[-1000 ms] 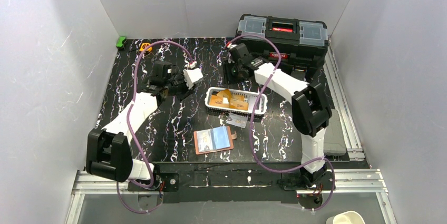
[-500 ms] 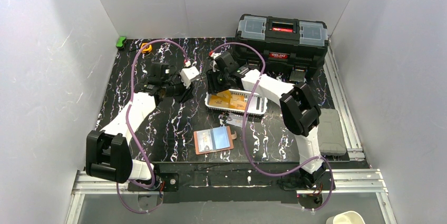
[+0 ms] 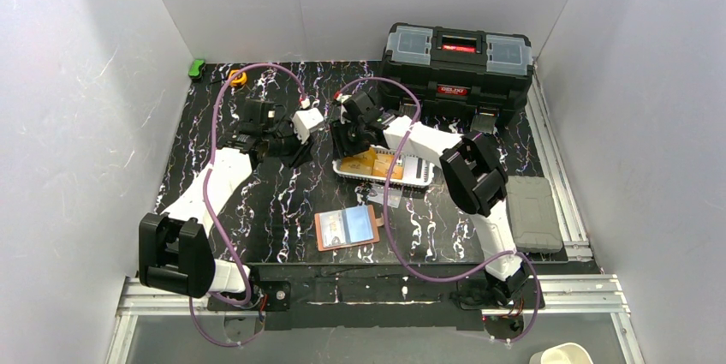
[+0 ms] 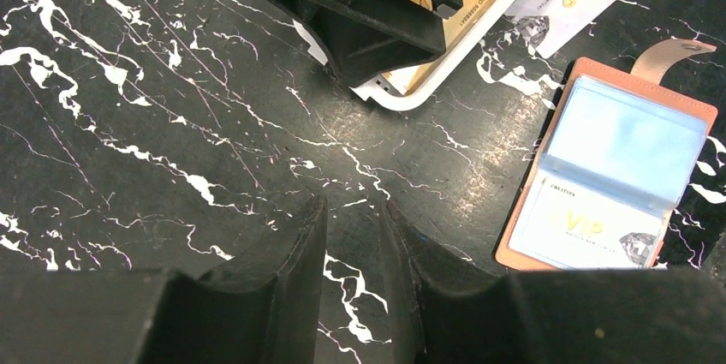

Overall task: Put the credit cards into the card holder
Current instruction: Pick up the credit card from the storage box.

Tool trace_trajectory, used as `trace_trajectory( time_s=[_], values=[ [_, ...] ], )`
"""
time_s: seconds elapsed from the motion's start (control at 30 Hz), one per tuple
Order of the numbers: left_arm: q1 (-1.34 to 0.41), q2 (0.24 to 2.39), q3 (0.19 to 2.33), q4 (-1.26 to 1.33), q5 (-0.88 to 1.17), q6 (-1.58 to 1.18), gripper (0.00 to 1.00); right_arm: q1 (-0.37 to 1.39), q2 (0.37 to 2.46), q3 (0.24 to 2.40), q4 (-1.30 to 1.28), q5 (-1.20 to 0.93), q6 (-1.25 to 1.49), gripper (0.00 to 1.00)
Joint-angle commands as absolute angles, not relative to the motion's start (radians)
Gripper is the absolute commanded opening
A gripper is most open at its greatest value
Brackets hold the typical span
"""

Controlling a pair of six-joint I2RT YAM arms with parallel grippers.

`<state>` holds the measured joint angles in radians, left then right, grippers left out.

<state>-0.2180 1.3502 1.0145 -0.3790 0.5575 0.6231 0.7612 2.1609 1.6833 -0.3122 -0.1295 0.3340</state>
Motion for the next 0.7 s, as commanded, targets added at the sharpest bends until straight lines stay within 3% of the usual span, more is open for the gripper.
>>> trace_trajectory(
  time_s=[0.0,0.4,0.67],
  values=[
    [-0.213,1.319,1.047,-0.427,0.568,0.646,0.28,0.751,2.123,1.646,-0.301,-0.113,0.318,0.53],
    [-0.213,1.316,1.045,-0.425,0.577,0.665,0.28,0.703,1.906,1.341,-0.258,-0.033,0.335,0.51],
    [-0.213,1.318,1.040,-0.418,0.580,0.670,0.28,0.653,1.817,1.253,-0.282,0.026,0.336,0.49]
  ],
)
